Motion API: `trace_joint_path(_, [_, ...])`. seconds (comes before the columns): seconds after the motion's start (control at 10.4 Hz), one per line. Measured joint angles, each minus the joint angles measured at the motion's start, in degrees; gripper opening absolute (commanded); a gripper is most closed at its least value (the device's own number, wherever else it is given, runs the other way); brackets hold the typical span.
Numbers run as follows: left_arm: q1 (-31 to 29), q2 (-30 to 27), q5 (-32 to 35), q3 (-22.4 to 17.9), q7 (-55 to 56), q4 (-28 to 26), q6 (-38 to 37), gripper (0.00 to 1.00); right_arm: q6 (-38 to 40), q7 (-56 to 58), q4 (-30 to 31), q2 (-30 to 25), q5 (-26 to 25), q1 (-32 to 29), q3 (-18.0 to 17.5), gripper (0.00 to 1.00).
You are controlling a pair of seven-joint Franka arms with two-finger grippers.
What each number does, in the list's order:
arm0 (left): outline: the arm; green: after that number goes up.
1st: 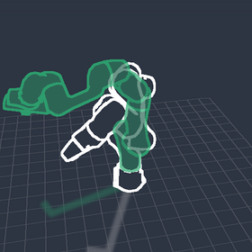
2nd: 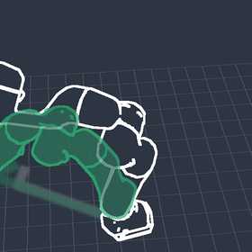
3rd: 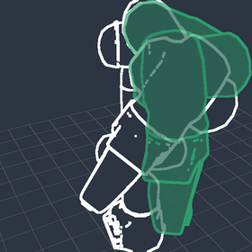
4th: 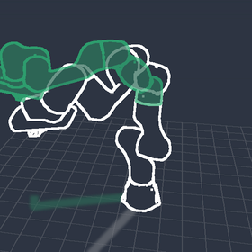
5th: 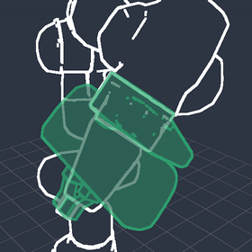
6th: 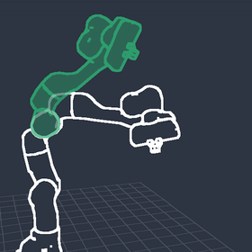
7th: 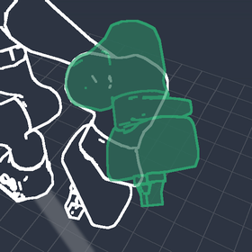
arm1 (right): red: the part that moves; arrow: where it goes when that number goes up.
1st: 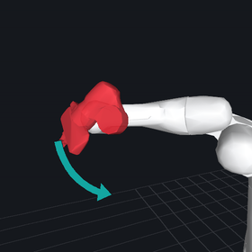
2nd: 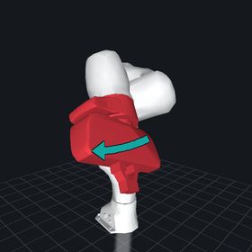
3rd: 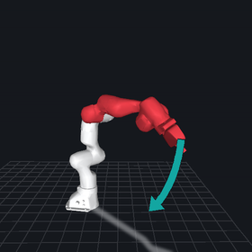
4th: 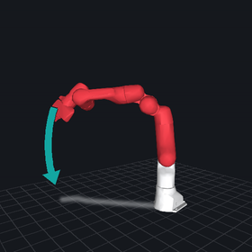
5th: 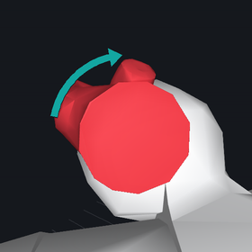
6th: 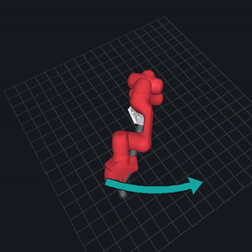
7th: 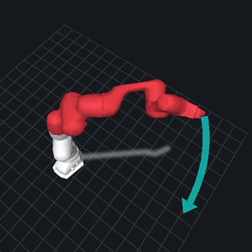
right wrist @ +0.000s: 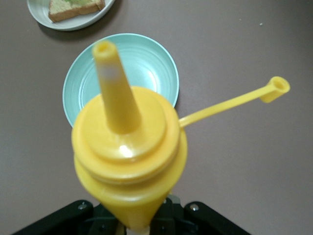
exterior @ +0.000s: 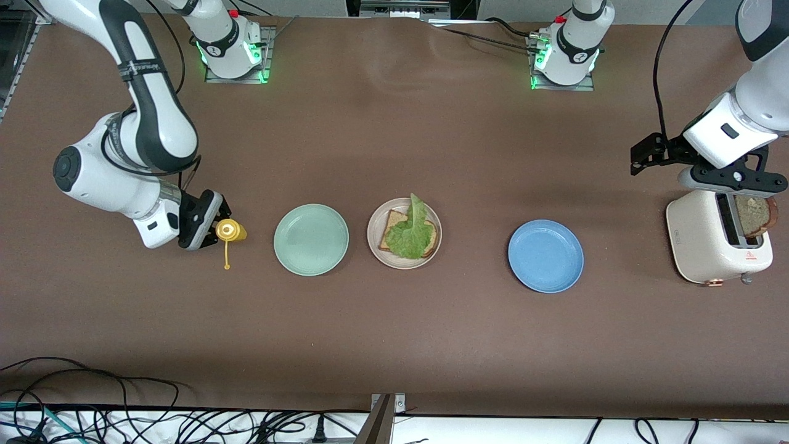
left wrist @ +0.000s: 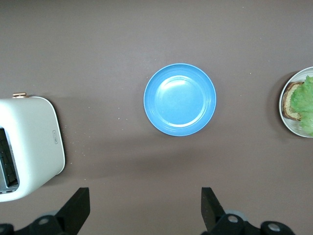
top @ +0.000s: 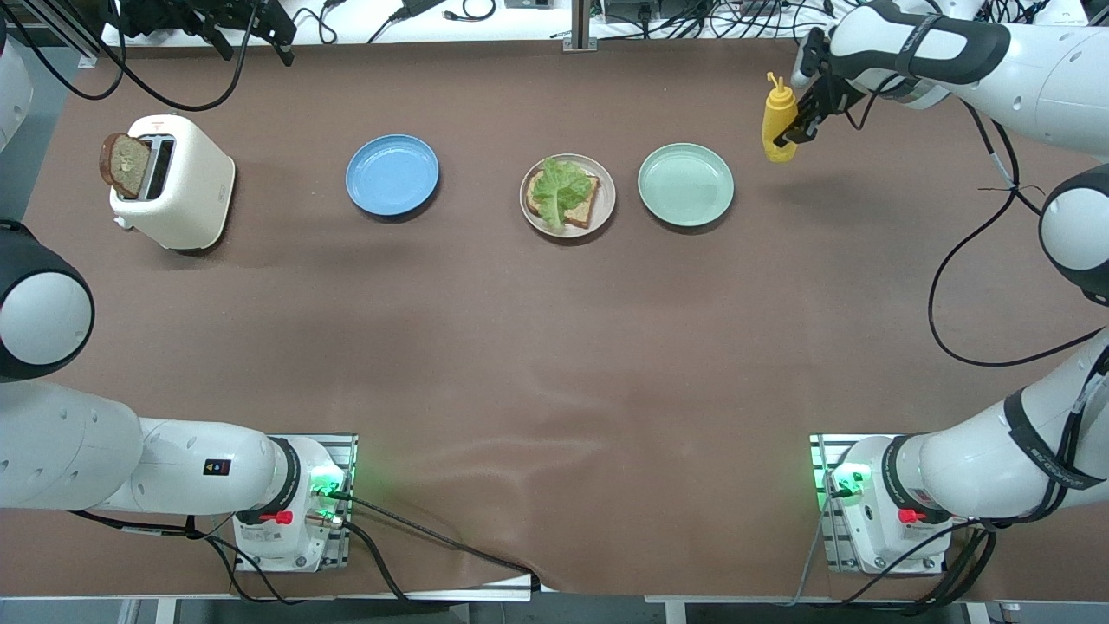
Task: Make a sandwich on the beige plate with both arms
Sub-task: 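Lower the mustard bottle upright beside the green plate while the left gripper grasps toast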
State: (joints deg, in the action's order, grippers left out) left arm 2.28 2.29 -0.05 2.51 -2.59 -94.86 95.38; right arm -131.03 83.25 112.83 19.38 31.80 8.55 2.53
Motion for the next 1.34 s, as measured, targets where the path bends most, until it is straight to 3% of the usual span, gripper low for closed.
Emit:
trace_joint_path(0.48, [0.00, 0.00, 0.00, 0.01, 0.00, 0.00, -0.01, 1.00, -2.47, 17.06, 0.38, 6.07, 12.99, -1.51, 0.48, 0.04])
trace_joint_path(0.77, [-0.26, 0.46, 1.17, -0.25, 0.00, 0.00, -0.14, 1.00, -3.10, 18.97, 0.35, 8.04, 14.34, -1.52, 0.48, 0.06])
trace_joint_path(1.34, [-7.00, 3.66, 1.98, -1.27, -0.46, -0.03, -0.20, 1.00, -3.19, 19.49, 0.31, 9.42, 15.32, -1.55, 0.46, 0.08])
